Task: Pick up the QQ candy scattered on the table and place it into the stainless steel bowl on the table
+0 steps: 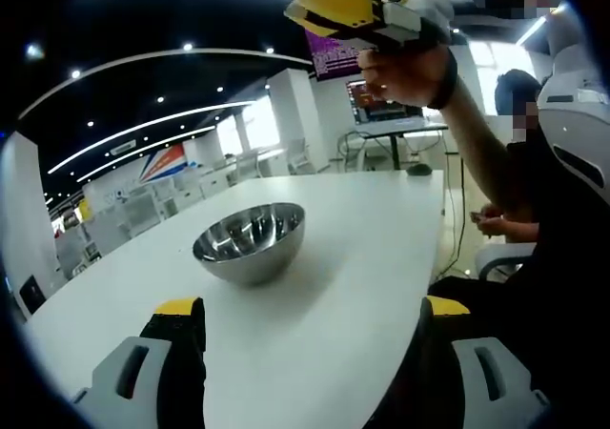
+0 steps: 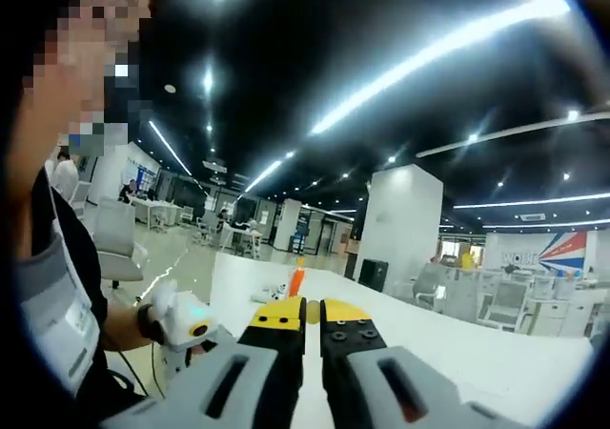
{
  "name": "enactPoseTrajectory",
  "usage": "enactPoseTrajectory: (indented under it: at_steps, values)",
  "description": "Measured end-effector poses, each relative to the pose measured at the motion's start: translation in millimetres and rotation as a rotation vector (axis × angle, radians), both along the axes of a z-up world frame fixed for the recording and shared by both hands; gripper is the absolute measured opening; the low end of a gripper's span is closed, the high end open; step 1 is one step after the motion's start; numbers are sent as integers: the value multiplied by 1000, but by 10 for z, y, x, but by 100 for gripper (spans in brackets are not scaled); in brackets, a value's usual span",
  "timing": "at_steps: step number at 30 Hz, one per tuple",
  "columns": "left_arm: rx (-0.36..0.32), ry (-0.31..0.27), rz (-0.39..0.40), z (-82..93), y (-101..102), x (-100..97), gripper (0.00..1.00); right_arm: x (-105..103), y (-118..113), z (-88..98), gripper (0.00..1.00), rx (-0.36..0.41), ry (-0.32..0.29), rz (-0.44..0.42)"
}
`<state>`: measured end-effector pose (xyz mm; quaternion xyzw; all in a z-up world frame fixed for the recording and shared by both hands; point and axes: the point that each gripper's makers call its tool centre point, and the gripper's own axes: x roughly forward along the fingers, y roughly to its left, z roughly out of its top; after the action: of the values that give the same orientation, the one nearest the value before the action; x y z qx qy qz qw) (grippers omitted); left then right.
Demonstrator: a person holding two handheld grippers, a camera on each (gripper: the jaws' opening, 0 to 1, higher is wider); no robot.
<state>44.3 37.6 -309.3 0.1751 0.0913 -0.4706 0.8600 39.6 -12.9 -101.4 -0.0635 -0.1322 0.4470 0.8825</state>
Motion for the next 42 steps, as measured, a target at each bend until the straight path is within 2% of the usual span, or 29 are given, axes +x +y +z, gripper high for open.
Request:
enactPoseTrajectory:
  at_steps: [2,7,11,14,17,19,20,22,23,26,30,36,42]
  values:
    - [2,1,-1,-8,0,-1,94,132,-49,41,5,7,-10,-27]
    - [2,4,4,-18,10,4,94,580,-272,93,5,22,-32,-166]
    - [6,9,4,-42,8,11,94,833,-363,60,5,36,-14,-210]
    - [4,10,2,-46,6,7,94,1023,-430,-36,5,33,14,-245]
    - [-1,9,1,-39,6,2,94,1283,-549,-213,5,42,64,-299]
    - [-3,9,0,-41,9,-7,94,1479,-665,-410,5,36,117,-352]
    - [-4,9,-1,-43,12,-11,94,1540,-687,-473,5,37,126,-356]
    - [-4,11,1,-51,21,-12,94,1621,-710,-644,5,55,197,-353]
    - [-3,12,3,-57,30,-10,94,1654,-723,-703,5,58,210,-356]
    - [0,14,8,-65,54,-1,93,1729,-722,-878,5,54,239,-364]
    - [-3,14,6,-60,49,-1,93,1802,-702,-1120,5,3,263,-392]
    - [-3,13,6,-63,38,3,93,1885,-644,-1577,6,-128,299,-429]
    - [2,14,11,-71,61,4,93,1897,-606,-1845,6,-185,326,-432]
